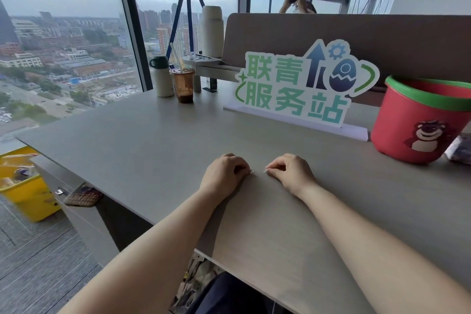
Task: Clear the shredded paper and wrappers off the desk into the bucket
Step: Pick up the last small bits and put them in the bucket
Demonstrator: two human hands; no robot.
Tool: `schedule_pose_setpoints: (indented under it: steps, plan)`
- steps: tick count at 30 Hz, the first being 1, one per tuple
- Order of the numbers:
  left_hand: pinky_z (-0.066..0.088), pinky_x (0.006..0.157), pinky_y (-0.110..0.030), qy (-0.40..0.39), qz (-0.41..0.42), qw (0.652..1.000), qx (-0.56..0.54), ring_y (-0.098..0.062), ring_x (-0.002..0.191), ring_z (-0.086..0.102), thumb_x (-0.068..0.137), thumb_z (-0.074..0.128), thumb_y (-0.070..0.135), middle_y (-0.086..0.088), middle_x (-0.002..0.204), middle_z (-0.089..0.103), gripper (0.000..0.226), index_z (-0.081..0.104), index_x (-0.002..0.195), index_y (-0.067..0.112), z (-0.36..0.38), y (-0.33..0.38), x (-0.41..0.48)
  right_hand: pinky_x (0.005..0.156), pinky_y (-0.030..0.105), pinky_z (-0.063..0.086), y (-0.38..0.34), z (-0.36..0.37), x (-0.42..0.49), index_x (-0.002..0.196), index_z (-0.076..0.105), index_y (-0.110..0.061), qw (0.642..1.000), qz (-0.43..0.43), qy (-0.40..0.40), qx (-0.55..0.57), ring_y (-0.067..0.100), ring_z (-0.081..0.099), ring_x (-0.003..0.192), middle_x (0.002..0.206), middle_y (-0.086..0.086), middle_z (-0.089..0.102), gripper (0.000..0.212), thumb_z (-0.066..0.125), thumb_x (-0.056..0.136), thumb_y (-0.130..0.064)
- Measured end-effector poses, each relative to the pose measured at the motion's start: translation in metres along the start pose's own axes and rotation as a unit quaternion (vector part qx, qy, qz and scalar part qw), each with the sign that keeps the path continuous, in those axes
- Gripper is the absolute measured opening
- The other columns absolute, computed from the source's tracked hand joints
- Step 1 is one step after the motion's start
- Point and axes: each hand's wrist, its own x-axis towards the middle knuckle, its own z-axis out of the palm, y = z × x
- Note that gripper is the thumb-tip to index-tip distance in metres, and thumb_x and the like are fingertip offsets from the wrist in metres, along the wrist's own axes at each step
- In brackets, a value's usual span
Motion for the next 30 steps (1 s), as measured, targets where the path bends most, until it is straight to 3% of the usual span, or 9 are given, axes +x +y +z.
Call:
schedule_pose_setpoints:
  steps: [6, 10, 18, 25, 30]
  plan:
    - [0.048, 0.082, -0.029, -0.024, 0.027, 0.999, 0.013, -0.023, 0.095, 0.062, 0.086, 0.060, 0.029, -0.002, 0.102, 0.065, 0.020, 0.071, 0.102, 0.023, 0.002, 0.004, 0.003, 0.081, 0.029, 0.046, -0.001, 0.000, -0.003, 0.082, 0.073, -0.017, 1.000, -0.014, 0.002, -0.011, 0.022, 0.060, 0.090, 0.085, 0.000, 0.061, 0.006, 0.069, 0.078, -0.020]
    - [0.046, 0.079, -0.028, -0.053, 0.056, 0.997, 0.028, -0.025, 0.092, 0.061, 0.086, 0.059, 0.023, -0.004, 0.102, 0.065, 0.017, 0.072, 0.097, 0.024, 0.005, 0.012, 0.009, 0.082, 0.031, 0.046, -0.001, 0.001, -0.003, 0.084, 0.071, -0.014, 0.999, -0.028, 0.001, -0.021, 0.024, 0.060, 0.093, 0.094, 0.007, 0.064, 0.007, 0.067, 0.080, -0.018]
    - [0.047, 0.079, -0.031, -0.023, 0.044, 0.998, 0.025, -0.027, 0.090, 0.061, 0.084, 0.057, 0.019, -0.006, 0.098, 0.065, 0.015, 0.071, 0.091, 0.019, 0.009, 0.013, 0.009, 0.089, 0.031, 0.040, -0.005, 0.004, 0.000, 0.093, 0.065, -0.013, 0.995, -0.025, -0.030, -0.096, 0.029, 0.053, 0.105, 0.107, 0.012, 0.060, 0.014, 0.056, 0.088, -0.022]
    - [0.048, 0.078, -0.028, 0.027, -0.009, 0.999, -0.027, -0.023, 0.083, 0.062, 0.084, 0.062, 0.016, -0.005, 0.092, 0.066, 0.011, 0.073, 0.086, 0.018, -0.005, 0.000, 0.015, 0.087, 0.030, 0.041, -0.004, -0.004, 0.006, 0.094, 0.065, -0.007, 0.999, 0.015, -0.029, -0.031, 0.029, 0.056, 0.104, 0.108, 0.016, 0.063, 0.014, 0.057, 0.088, -0.017]
    - [0.049, 0.078, -0.031, 0.013, -0.008, 1.000, -0.017, -0.024, 0.084, 0.062, 0.084, 0.062, 0.017, -0.005, 0.092, 0.066, 0.011, 0.073, 0.084, 0.019, -0.015, -0.005, 0.016, 0.084, 0.030, 0.042, -0.008, -0.002, 0.007, 0.091, 0.066, -0.009, 1.000, 0.011, -0.029, -0.003, 0.027, 0.058, 0.099, 0.104, 0.013, 0.065, 0.012, 0.060, 0.086, -0.018]
